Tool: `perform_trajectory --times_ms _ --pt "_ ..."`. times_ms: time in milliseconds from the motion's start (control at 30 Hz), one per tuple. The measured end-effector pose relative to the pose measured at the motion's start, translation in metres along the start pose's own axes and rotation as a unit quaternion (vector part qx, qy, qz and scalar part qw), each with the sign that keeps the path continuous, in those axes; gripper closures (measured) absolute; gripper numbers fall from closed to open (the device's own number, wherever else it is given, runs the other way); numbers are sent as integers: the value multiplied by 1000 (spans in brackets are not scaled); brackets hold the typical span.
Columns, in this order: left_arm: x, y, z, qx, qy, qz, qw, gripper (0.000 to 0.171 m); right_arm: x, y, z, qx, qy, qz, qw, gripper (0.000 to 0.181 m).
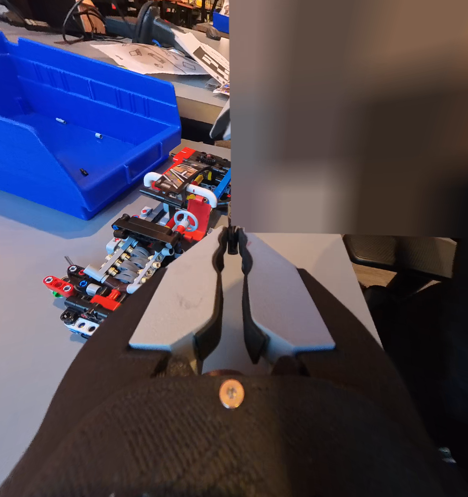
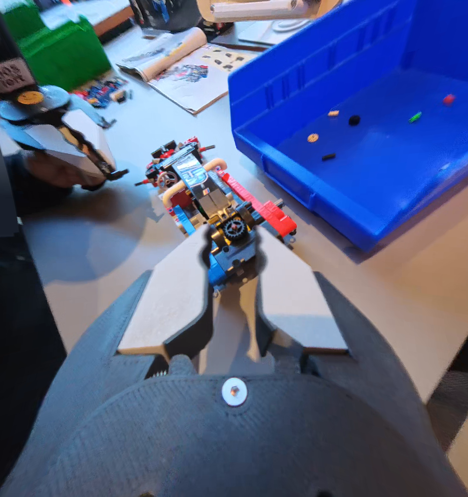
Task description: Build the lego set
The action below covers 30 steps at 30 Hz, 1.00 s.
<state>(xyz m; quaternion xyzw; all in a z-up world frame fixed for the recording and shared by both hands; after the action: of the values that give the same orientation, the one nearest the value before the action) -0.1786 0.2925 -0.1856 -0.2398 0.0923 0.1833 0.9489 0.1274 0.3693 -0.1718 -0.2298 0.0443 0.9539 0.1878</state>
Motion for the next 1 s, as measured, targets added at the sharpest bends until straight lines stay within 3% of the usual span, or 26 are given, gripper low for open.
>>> perform_trajectory --times_ms 67,133,200,300,467,567,800,1000 --pt "0 -2 -1 11 0 2 1000 167 -6 1 4 -20 33 -81 996 179" --pt "0 -4 -3 20 3 7 1000 167 -15 0 1 -53 96 -191 976 181" --pt "-2 -7 -9 19 7 5 1000 167 -13 2 -7 -75 171 -243 952 181" --pt "-10 -15 -14 24 5 -11 1000 168 4 3 -18 -88 215 -236 943 181" --pt "-33 -22 -20 50 5 -8 999 167 28 -5 -20 -43 176 -144 973 181" --pt "-51 -21 -24 51 0 -4 999 167 40 -7 -16 -37 176 -121 976 181" --pt "-82 -10 -31 38 -2 15 999 168 89 8 4 -69 167 -70 981 181" --pt "-88 -3 -34 2 -11 9 1000 168 140 21 24 -110 137 -24 984 181"
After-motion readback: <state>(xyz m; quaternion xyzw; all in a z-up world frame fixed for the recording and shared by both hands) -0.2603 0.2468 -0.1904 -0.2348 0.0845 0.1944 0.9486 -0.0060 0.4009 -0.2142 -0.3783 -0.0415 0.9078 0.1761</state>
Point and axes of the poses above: each gripper's, where its closed fingertips meet, x out along the fingers, z out of its top, y = z × x across the jaws, the point moved 10 cm from there along -x, back along the fingers, and after that the axes turned 15 degrees about -x, right-handed, at the moved point
